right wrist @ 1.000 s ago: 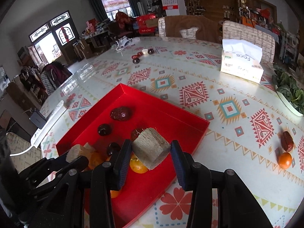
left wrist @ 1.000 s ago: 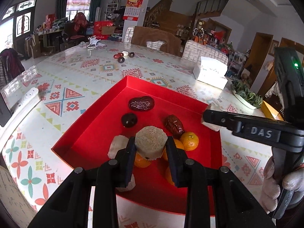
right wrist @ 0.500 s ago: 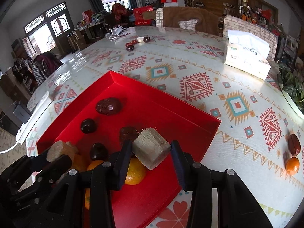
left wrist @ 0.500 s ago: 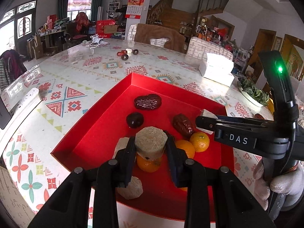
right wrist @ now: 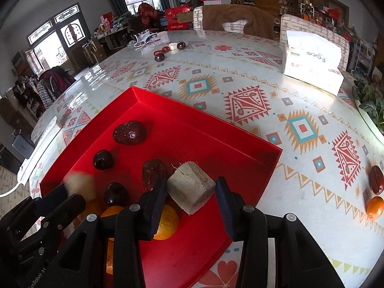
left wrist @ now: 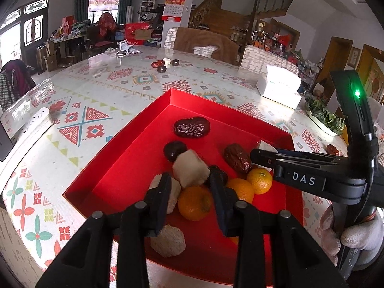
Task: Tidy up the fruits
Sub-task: 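Carry both pastries over the red box and open both tools to release them, then grasp a brown date with the right tool while the left grasps an orange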
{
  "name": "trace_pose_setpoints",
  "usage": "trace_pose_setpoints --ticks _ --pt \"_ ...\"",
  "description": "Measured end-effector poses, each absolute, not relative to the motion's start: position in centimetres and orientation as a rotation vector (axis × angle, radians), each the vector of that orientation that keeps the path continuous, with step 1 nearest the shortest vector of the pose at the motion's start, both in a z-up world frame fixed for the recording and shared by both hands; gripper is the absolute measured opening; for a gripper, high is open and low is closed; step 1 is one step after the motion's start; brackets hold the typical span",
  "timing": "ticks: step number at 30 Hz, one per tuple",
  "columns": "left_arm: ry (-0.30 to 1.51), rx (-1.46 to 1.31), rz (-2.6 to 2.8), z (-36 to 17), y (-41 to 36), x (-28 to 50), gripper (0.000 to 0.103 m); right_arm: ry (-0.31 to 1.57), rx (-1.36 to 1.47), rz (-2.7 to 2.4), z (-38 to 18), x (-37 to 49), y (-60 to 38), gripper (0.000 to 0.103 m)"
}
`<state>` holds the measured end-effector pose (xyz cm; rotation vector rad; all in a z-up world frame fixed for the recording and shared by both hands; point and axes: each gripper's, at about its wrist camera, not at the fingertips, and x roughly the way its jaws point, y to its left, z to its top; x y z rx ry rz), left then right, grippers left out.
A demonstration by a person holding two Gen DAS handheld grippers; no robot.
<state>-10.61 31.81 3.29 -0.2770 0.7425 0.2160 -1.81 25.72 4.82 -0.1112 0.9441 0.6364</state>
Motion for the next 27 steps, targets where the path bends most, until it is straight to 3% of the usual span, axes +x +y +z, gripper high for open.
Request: trace_pose_setpoints --ticks 5,9,27 --pt "0.738 -0.281 0.219 3.4 31.8 -10.7 0.059 0.945 -0.095 0.646 4.8 -1.9 25.7 0.047" --pt "0.732 -0.277 0.220 4.0 31.5 -11.0 0.066 0.957 -0.062 0.649 4.9 -1.9 25.4 0.047" --pt "0.570 -0.440 0.221 9.2 31.2 -15.7 0.078 0.851 0.009 0.669 8.7 -6.0 20.4 0.047"
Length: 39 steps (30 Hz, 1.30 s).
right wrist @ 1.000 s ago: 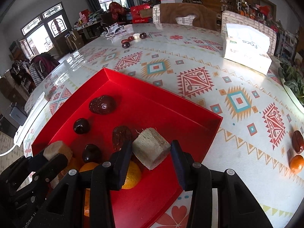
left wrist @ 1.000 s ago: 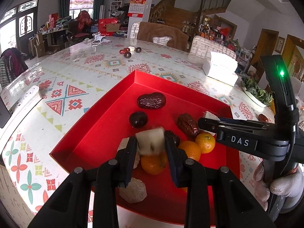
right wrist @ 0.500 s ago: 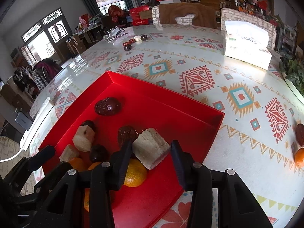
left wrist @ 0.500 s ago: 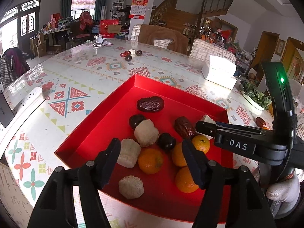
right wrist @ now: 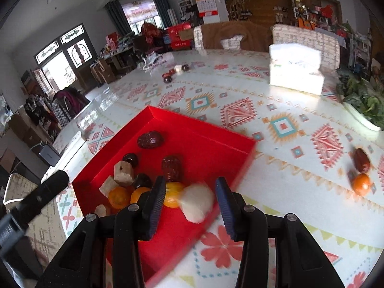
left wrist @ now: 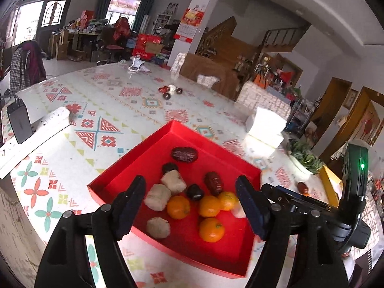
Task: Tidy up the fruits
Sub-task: 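Grasp a brown date with the right tool while the left grasps an orange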
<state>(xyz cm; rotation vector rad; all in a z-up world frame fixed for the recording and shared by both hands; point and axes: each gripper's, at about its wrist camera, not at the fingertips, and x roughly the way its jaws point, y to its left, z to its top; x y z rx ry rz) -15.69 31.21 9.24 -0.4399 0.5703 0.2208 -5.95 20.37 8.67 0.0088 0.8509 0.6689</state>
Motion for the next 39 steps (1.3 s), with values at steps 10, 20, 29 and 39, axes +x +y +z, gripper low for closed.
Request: trace_pose_setpoints --ticks 10,20,29,39 --pt "0.595 -0.350 0.115 10.3 24.7 -14.4 0.080 0.803 0.098 0.549 9.8 -5.5 10.4 0.050" --pt "0.672 -0.292 -0.006 9.0 19.0 -12.1 0.081 0.828 0.228 0.334 7.9 -2.0 -1.9 0.050" --pt "0.716 -0.218 -0.080 8.3 16.2 -10.6 0.082 0.862 0.205 0.270 6.7 3.2 -2.2 0.050" --pt "0.766 -0.212 -0.142 7.4 14.9 -7.7 0.082 0.942 0.174 0.269 3.5 7.2 0.1 0.032"
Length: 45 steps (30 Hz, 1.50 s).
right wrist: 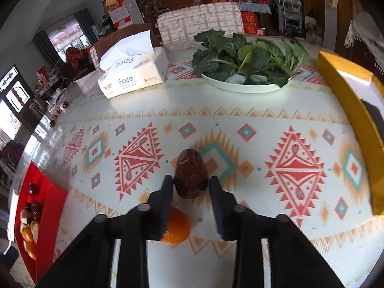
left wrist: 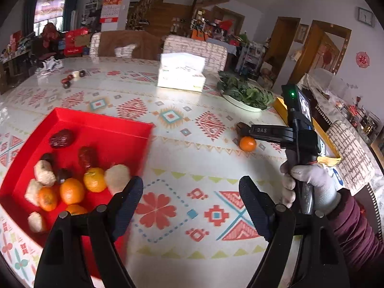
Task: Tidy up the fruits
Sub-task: 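Grasp a brown date with the right tool while the left grasps an orange, then carry both to the red box, release the orange from the left tool while the right releases the date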
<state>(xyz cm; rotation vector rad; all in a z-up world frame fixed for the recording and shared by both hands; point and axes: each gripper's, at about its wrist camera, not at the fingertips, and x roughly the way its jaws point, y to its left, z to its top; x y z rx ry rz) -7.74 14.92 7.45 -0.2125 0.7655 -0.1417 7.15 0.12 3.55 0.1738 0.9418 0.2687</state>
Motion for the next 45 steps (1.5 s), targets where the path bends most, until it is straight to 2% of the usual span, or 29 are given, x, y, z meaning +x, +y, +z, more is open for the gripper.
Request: trace_pose_setpoints --ticks 10,13,16,22,23,25,27,28,35,40,45 --pt "0.853 -0.209 -0.264 5.1 9.7 -2.3 0.081 0.875 0.305 0.266 4.7 3.5 -5.7 0.032" --pt "0.861 -0.168 -0.290 4.6 7.5 -0.6 0.081 0.847 0.352 0.276 5.0 2.4 -7.6 0.026" --pt "0.859 -0.121 -0.292 4.2 5.3 1.2 0.081 0.810 0.402 0.285 5.0 1.9 -9.1 0.026" --pt "0.872 -0.080 -0.292 2.9 2.4 5.2 0.081 0.857 0.418 0.321 3.7 2.8 -9.6 0.026" --pt "0.881 -0.079 -0.293 2.6 2.2 5.7 0.078 0.877 0.433 0.334 3.5 2.9 -9.7 0.026" --pt "0.901 -0.072 -0.296 1.9 1.7 6.6 0.065 0.886 0.465 0.356 3.6 2.8 -10.1 0.026" --pt "0.926 -0.066 -0.304 1.2 1.3 7.5 0.039 0.883 0.473 0.372 3.9 2.8 -10.1 0.026" --pt "0.932 -0.067 -0.307 1.0 1.1 7.8 0.036 0.881 0.477 0.377 4.0 2.7 -10.1 0.026" --pt "0.894 -0.082 -0.300 1.4 1.8 6.2 0.034 0.902 0.472 0.382 3.9 2.8 -9.8 0.026" --pt "0.852 -0.143 -0.282 3.1 4.3 3.6 0.034 0.975 0.449 0.375 2.9 3.1 -9.0 0.031" --pt "0.797 -0.172 -0.240 5.0 7.5 0.4 0.034 0.985 0.340 0.369 3.0 2.4 -6.7 0.031"
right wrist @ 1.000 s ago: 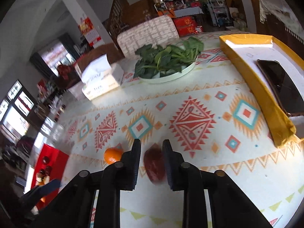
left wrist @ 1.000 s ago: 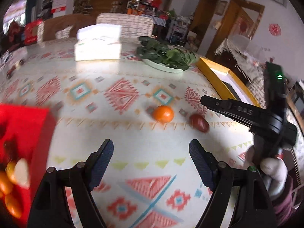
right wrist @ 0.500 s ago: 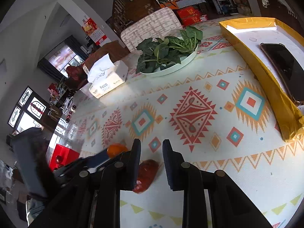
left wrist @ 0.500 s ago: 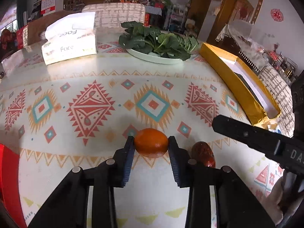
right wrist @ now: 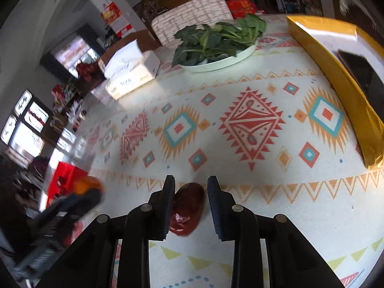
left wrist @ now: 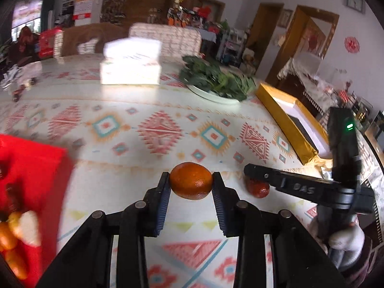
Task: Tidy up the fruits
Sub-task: 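Carry both to the red box, release the orange from the left tool while the right releases the date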
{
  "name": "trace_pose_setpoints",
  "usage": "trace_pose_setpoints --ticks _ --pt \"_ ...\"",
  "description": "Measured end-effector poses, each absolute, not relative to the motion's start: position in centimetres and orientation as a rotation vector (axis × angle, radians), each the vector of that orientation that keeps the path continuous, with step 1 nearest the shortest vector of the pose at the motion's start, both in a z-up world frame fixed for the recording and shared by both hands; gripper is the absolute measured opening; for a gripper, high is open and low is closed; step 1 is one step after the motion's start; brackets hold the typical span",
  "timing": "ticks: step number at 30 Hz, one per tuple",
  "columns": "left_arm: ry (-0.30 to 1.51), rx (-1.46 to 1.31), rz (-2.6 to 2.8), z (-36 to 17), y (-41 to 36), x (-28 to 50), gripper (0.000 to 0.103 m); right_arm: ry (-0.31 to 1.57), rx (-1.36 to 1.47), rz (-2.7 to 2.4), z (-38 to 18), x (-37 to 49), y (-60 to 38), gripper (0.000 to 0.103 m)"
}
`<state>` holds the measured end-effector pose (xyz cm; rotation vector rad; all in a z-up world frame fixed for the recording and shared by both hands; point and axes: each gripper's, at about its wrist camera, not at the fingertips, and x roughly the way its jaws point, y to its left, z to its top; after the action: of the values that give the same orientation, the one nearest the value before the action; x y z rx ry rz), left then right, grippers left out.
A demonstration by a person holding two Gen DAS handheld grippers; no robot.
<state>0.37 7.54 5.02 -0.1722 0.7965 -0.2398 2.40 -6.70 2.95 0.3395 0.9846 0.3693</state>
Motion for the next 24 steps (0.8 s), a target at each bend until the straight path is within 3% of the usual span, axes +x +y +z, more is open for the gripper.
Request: trace_pose_setpoints --ticks 11,24 --pt "0.642 -0.280 -0.042 8.4 20.0 -7.9 0.034 0.951 0.128 0.238 3.2 -0.5 -3.2 0.030" --pt "0.620 -0.431 0.190 6.0 32.6 -13.7 0.034 0.867 0.205 0.415 7.8 -4.6 2.3 0.030"
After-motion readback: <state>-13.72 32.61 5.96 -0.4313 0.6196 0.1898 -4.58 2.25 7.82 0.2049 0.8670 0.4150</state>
